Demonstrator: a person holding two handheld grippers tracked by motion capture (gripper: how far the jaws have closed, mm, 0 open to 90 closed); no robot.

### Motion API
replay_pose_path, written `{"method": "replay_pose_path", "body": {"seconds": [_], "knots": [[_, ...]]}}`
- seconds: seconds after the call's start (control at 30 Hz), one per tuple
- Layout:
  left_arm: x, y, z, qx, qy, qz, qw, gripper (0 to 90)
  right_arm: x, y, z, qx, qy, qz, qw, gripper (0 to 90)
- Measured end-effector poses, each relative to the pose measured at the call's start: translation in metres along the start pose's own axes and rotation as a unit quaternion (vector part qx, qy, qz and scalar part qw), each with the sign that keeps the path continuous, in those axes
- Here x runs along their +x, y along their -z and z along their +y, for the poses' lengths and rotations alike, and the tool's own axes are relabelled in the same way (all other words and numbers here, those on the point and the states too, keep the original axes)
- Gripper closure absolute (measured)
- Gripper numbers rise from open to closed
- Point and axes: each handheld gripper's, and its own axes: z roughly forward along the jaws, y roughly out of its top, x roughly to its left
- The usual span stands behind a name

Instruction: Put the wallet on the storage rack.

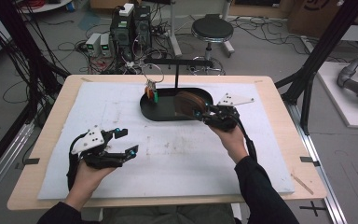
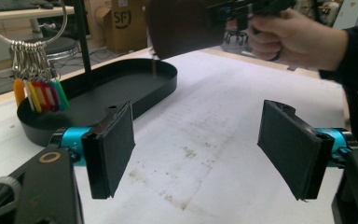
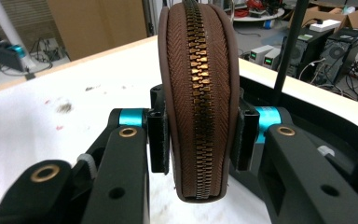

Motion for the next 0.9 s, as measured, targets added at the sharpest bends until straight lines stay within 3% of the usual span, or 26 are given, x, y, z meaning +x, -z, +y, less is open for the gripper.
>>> {"method": "replay_pose_path", "body": {"seconds": [0.17,0.3,0.57,0.9], "knots": [[-0.002,-0.001,0.001,0.0,-0.009,0.003,1.0,26.8,0.0,-0.016,0.004,0.003,0.002,-0.006,1.0,66.6],[-0.005,-0.002,0.001,0.005,-0.03,0.016,0.9994,26.8,0.001,-0.03,0.006,0.013,0.008,-0.013,0.9998,66.6],[-0.007,-0.003,0.001,0.002,-0.03,0.015,0.9994,26.7,-0.001,-0.054,0.011,0.02,0.01,-0.022,0.9995,66.7],[-0.007,-0.002,0.0,0.001,-0.033,0.015,0.9993,26.8,-0.012,-0.077,0.005,0.026,-0.004,-0.033,0.9991,66.8]]}}
